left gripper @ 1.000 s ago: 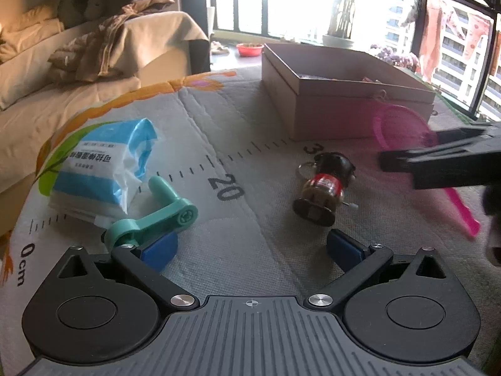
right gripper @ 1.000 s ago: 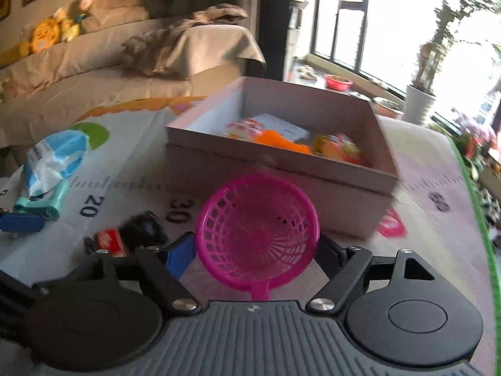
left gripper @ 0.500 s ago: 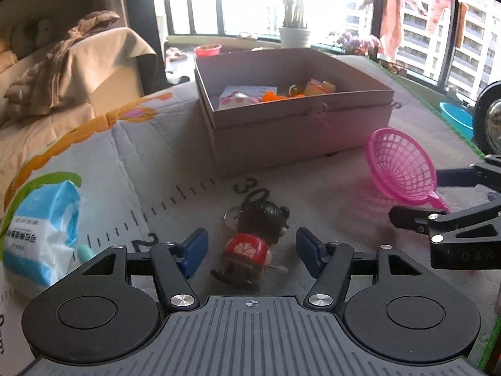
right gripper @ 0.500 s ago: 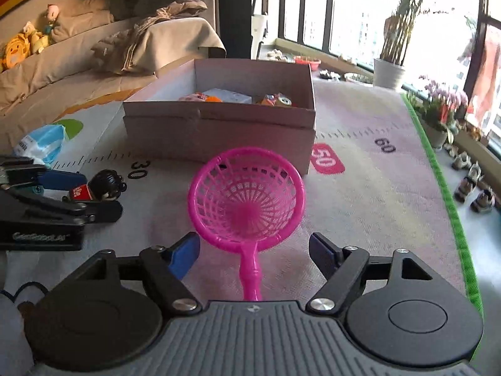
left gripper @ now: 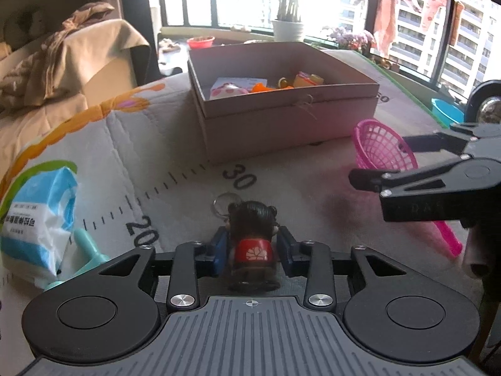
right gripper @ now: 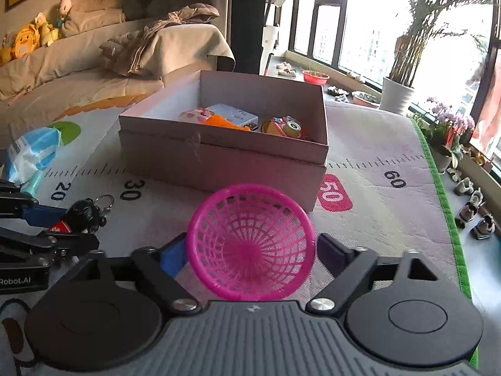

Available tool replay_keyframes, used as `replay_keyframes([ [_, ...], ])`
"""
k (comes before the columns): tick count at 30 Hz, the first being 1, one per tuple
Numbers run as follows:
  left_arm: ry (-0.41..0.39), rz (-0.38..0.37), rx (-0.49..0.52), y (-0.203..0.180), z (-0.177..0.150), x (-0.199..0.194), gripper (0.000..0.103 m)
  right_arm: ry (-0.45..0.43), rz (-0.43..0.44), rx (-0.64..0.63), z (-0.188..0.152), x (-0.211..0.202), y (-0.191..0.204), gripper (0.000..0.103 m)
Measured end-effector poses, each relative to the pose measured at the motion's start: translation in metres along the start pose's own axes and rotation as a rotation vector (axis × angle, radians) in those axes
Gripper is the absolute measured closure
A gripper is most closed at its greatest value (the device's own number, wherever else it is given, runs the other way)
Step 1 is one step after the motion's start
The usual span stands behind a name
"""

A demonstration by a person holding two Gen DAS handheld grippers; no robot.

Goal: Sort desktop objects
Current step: 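Carry the doll into the pink box with the left tool while the right tool drops the net in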

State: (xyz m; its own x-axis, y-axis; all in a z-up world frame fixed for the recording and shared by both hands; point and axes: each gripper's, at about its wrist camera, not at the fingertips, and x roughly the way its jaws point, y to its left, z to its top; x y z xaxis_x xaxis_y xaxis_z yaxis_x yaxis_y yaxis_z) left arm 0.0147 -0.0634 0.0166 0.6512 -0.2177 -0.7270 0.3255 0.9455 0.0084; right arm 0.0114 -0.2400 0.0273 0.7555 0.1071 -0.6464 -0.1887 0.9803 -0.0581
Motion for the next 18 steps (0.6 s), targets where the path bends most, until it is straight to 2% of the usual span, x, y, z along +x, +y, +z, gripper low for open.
replay_keyframes([
  [1,0.001,0.001,-0.011,0.002,0.002,0.002,0.055,0.000,-0.001,0.004,0.000,0.000,0.000,0.020],
  [5,0.003,0.006,-0.017,0.003,0.006,0.006,0.054,0.016,0.005,0.001,-0.001,-0.002,0.002,0.020],
  [7,-0.001,0.009,0.006,0.001,0.004,0.003,0.060,0.037,0.010,-0.005,-0.001,-0.005,0.003,0.021],
  [11,-0.012,0.007,0.056,-0.004,-0.002,-0.013,0.061,0.073,0.058,-0.016,-0.001,-0.022,0.001,0.021],
  [14,-0.071,-0.032,0.061,-0.004,0.010,-0.043,0.061,-0.001,0.090,0.013,0.018,-0.051,-0.011,0.021],
  [18,-0.262,-0.040,0.116,-0.005,0.057,-0.089,0.061,-0.216,0.104,0.068,0.072,-0.102,-0.037,0.021],
])
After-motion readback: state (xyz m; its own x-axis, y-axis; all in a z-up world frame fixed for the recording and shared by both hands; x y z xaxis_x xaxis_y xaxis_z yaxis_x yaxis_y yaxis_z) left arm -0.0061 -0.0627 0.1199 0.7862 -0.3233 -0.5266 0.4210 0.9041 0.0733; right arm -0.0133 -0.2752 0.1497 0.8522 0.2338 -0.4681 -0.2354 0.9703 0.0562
